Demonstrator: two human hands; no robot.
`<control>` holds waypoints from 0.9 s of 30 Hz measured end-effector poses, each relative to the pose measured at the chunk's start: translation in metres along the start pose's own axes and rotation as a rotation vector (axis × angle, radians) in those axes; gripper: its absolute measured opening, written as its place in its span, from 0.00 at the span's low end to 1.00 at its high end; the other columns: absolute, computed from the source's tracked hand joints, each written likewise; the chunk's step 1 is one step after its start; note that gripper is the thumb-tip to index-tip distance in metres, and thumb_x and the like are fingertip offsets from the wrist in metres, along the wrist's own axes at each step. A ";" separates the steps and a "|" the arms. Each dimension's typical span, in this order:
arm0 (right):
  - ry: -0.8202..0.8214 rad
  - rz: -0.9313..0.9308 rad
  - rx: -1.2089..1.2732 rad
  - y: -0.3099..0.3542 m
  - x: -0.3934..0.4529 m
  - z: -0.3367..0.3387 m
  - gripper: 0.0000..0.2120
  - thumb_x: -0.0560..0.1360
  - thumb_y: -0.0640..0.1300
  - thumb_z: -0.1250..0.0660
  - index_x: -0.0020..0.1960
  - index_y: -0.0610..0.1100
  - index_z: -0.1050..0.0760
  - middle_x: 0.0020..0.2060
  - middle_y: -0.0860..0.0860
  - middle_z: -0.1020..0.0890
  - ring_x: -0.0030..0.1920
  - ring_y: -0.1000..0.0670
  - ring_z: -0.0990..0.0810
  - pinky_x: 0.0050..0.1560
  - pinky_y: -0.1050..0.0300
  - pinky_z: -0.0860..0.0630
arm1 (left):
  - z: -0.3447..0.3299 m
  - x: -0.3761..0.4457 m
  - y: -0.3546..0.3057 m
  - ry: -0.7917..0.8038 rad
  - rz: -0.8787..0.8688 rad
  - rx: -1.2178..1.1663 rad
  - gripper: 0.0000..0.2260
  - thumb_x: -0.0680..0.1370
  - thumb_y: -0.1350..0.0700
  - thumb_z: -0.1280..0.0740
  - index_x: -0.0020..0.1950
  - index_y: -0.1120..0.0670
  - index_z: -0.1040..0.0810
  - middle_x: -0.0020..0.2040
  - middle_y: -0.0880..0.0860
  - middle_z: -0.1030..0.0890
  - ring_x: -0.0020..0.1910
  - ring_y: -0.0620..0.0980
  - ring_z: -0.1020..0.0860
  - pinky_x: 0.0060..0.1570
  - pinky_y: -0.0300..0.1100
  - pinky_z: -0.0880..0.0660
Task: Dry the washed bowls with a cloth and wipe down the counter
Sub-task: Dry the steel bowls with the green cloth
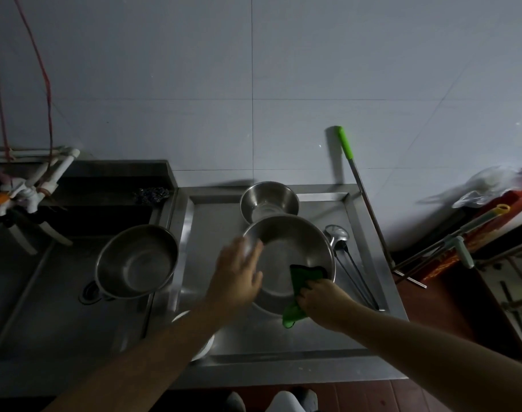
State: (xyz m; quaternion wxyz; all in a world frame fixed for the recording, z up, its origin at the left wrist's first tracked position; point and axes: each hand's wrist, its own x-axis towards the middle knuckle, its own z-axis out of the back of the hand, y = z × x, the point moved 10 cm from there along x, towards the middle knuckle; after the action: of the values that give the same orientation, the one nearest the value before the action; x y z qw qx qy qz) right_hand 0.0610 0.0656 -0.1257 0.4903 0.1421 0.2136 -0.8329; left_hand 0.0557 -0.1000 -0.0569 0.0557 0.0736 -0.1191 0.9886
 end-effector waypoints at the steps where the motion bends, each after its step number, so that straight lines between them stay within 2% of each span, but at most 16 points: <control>1: -0.003 -0.011 0.008 -0.001 0.000 0.002 0.11 0.78 0.44 0.33 0.59 0.43 0.23 0.51 0.46 0.17 0.50 0.45 0.19 0.53 0.49 0.22 | 0.000 -0.012 -0.032 -0.018 -0.206 0.012 0.24 0.80 0.44 0.39 0.73 0.53 0.27 0.73 0.60 0.28 0.74 0.62 0.32 0.75 0.59 0.42; 2: -0.006 -0.022 0.018 -0.002 0.000 0.003 0.11 0.78 0.44 0.33 0.59 0.43 0.24 0.51 0.46 0.18 0.50 0.45 0.19 0.52 0.49 0.22 | -0.007 -0.025 -0.052 0.025 -0.346 0.026 0.22 0.80 0.42 0.40 0.69 0.51 0.24 0.74 0.59 0.28 0.75 0.61 0.34 0.76 0.61 0.44; 3: -0.007 -0.030 0.028 -0.002 0.000 0.004 0.11 0.78 0.44 0.33 0.59 0.42 0.24 0.51 0.46 0.18 0.50 0.45 0.19 0.52 0.49 0.22 | -0.013 -0.035 -0.066 0.098 -0.410 0.042 0.22 0.79 0.40 0.40 0.67 0.49 0.23 0.74 0.58 0.28 0.76 0.60 0.34 0.75 0.62 0.44; 5: -0.011 -0.037 0.033 0.002 0.000 0.005 0.10 0.78 0.44 0.33 0.58 0.42 0.24 0.51 0.45 0.18 0.50 0.44 0.19 0.52 0.48 0.22 | -0.032 -0.046 -0.075 0.252 -0.459 0.147 0.23 0.76 0.39 0.37 0.68 0.47 0.26 0.69 0.53 0.23 0.71 0.56 0.28 0.72 0.62 0.36; 7: -0.005 -0.019 0.021 0.009 0.000 0.007 0.10 0.78 0.43 0.34 0.58 0.42 0.24 0.51 0.45 0.18 0.50 0.43 0.20 0.53 0.47 0.22 | -0.049 -0.051 -0.078 0.392 -0.503 0.237 0.22 0.75 0.46 0.33 0.69 0.48 0.28 0.61 0.51 0.19 0.60 0.54 0.21 0.64 0.56 0.27; 9: -0.013 -0.010 0.009 0.015 -0.001 0.009 0.11 0.79 0.43 0.34 0.59 0.41 0.24 0.51 0.44 0.18 0.51 0.42 0.20 0.53 0.46 0.23 | -0.063 -0.051 -0.072 0.511 -0.520 0.325 0.18 0.71 0.49 0.26 0.60 0.47 0.22 0.47 0.49 0.16 0.45 0.51 0.17 0.48 0.46 0.22; 11: -0.017 -0.009 0.035 0.021 -0.001 0.009 0.11 0.79 0.43 0.34 0.60 0.41 0.25 0.52 0.44 0.18 0.52 0.43 0.20 0.54 0.46 0.23 | -0.062 -0.049 -0.067 0.502 -0.528 0.392 0.15 0.63 0.45 0.20 0.44 0.48 0.18 0.33 0.46 0.19 0.29 0.45 0.21 0.32 0.36 0.27; 12: -0.025 -0.006 0.057 0.024 -0.001 0.009 0.12 0.78 0.42 0.34 0.61 0.42 0.25 0.53 0.44 0.18 0.52 0.43 0.20 0.54 0.46 0.23 | -0.060 -0.050 -0.067 0.515 -0.545 0.394 0.12 0.65 0.45 0.22 0.42 0.48 0.18 0.32 0.46 0.20 0.27 0.45 0.22 0.31 0.35 0.30; 14: -0.057 0.022 0.098 0.025 -0.005 0.006 0.15 0.77 0.42 0.32 0.63 0.44 0.26 0.56 0.46 0.18 0.54 0.44 0.20 0.55 0.46 0.22 | -0.061 -0.052 -0.062 0.470 -0.611 0.432 0.05 0.72 0.51 0.32 0.40 0.50 0.18 0.31 0.46 0.20 0.26 0.46 0.23 0.32 0.36 0.32; 16: -0.069 0.056 0.064 0.014 -0.014 0.005 0.17 0.76 0.41 0.31 0.64 0.44 0.26 0.59 0.46 0.19 0.58 0.43 0.21 0.59 0.45 0.23 | -0.055 -0.046 -0.052 0.354 -0.691 0.515 0.10 0.72 0.56 0.40 0.38 0.51 0.19 0.29 0.46 0.21 0.27 0.49 0.22 0.37 0.38 0.28; 19: -0.070 0.048 -0.058 -0.010 -0.023 0.008 0.17 0.76 0.39 0.32 0.64 0.41 0.24 0.62 0.44 0.20 0.64 0.40 0.24 0.67 0.43 0.28 | -0.054 -0.030 -0.032 0.247 -0.828 0.596 0.04 0.73 0.60 0.30 0.39 0.53 0.18 0.33 0.48 0.18 0.35 0.53 0.20 0.52 0.48 0.24; 22: -0.010 0.056 -0.125 -0.009 -0.019 0.009 0.14 0.77 0.40 0.34 0.62 0.39 0.23 0.60 0.41 0.20 0.62 0.38 0.24 0.66 0.42 0.28 | -0.054 -0.019 -0.021 0.330 -0.807 0.609 0.03 0.69 0.59 0.27 0.37 0.53 0.19 0.32 0.49 0.19 0.33 0.53 0.22 0.56 0.51 0.28; 23: 0.020 0.050 -0.136 -0.007 -0.018 0.006 0.13 0.77 0.41 0.34 0.60 0.39 0.22 0.58 0.41 0.19 0.59 0.39 0.22 0.63 0.43 0.26 | -0.053 -0.020 -0.020 0.365 -0.759 0.607 0.02 0.69 0.57 0.28 0.41 0.52 0.17 0.36 0.50 0.17 0.37 0.54 0.20 0.59 0.55 0.30; 25: 0.061 0.012 -0.111 -0.004 -0.018 -0.001 0.11 0.78 0.42 0.33 0.57 0.39 0.22 0.54 0.41 0.17 0.54 0.40 0.20 0.58 0.45 0.24 | -0.058 -0.029 -0.021 0.477 -0.674 0.594 0.17 0.72 0.49 0.35 0.58 0.53 0.19 0.51 0.55 0.15 0.51 0.58 0.19 0.64 0.65 0.33; 26: 0.066 -0.024 -0.078 -0.003 -0.017 -0.003 0.10 0.78 0.43 0.34 0.57 0.39 0.23 0.53 0.42 0.17 0.53 0.41 0.20 0.56 0.46 0.24 | -0.061 -0.035 -0.027 0.530 -0.638 0.533 0.24 0.72 0.44 0.39 0.63 0.53 0.22 0.56 0.55 0.17 0.56 0.59 0.20 0.65 0.66 0.32; 27: 0.056 -0.061 -0.038 -0.001 -0.016 -0.001 0.10 0.78 0.43 0.35 0.57 0.39 0.23 0.54 0.41 0.18 0.53 0.40 0.21 0.55 0.46 0.24 | -0.064 -0.040 -0.038 0.529 -0.611 0.475 0.25 0.72 0.41 0.41 0.63 0.53 0.22 0.56 0.54 0.17 0.56 0.57 0.20 0.64 0.63 0.29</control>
State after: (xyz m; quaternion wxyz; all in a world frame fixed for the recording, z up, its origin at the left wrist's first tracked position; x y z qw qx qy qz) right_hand 0.0672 0.0786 -0.1195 0.4610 0.1496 0.2474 -0.8390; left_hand 0.0909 -0.0516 -0.1161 0.3545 -0.1387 0.1558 0.9115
